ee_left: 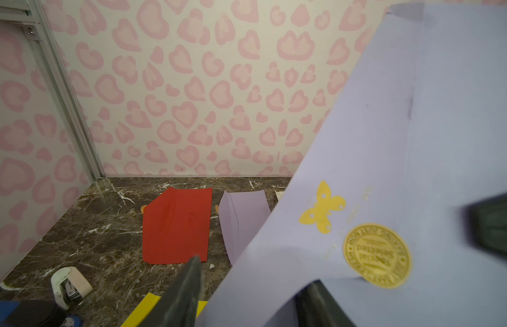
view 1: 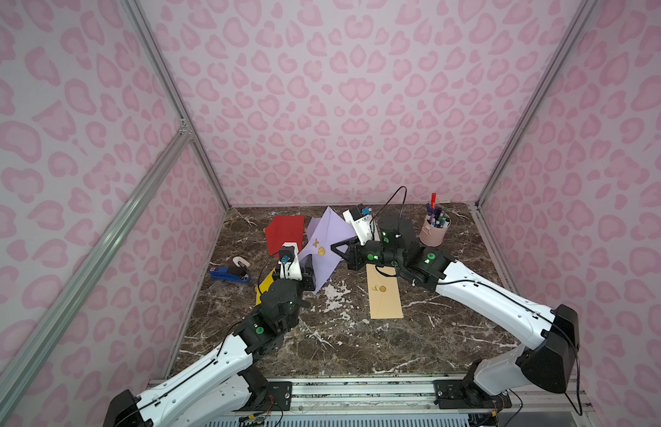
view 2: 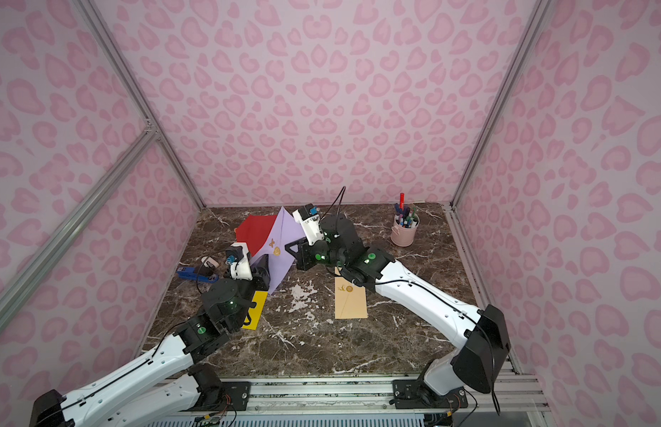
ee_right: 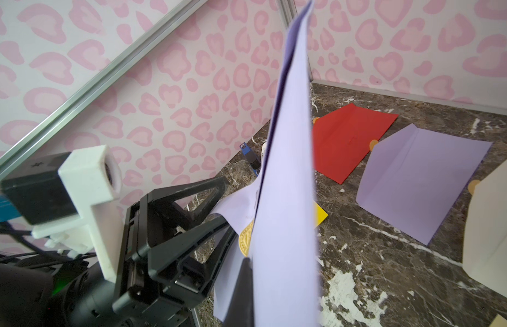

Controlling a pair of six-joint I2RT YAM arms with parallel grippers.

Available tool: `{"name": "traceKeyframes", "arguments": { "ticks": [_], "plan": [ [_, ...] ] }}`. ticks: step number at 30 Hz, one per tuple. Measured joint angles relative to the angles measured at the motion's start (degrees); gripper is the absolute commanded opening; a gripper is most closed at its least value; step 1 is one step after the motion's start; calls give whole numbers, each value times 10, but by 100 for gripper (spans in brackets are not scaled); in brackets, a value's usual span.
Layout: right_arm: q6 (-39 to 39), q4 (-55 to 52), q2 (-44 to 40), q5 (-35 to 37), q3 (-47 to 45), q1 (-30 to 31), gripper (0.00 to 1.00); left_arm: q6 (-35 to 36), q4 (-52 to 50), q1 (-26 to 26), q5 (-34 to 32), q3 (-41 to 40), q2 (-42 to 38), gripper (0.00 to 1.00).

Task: Open the envelope
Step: Open the envelope flap on the envelope.

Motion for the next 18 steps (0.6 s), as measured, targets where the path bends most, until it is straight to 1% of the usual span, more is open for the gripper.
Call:
{"name": "traceKeyframes", "arguments": {
  "ticks": [13, 18],
  "plan": [
    [-10, -42, -1, -7, -1, 4, 0, -20, -1, 25, 13, -3, -12, 54],
    [-17, -47, -1, -7, -1, 4, 0, -22, -1, 32, 12, -3, -12, 57]
  ]
}}
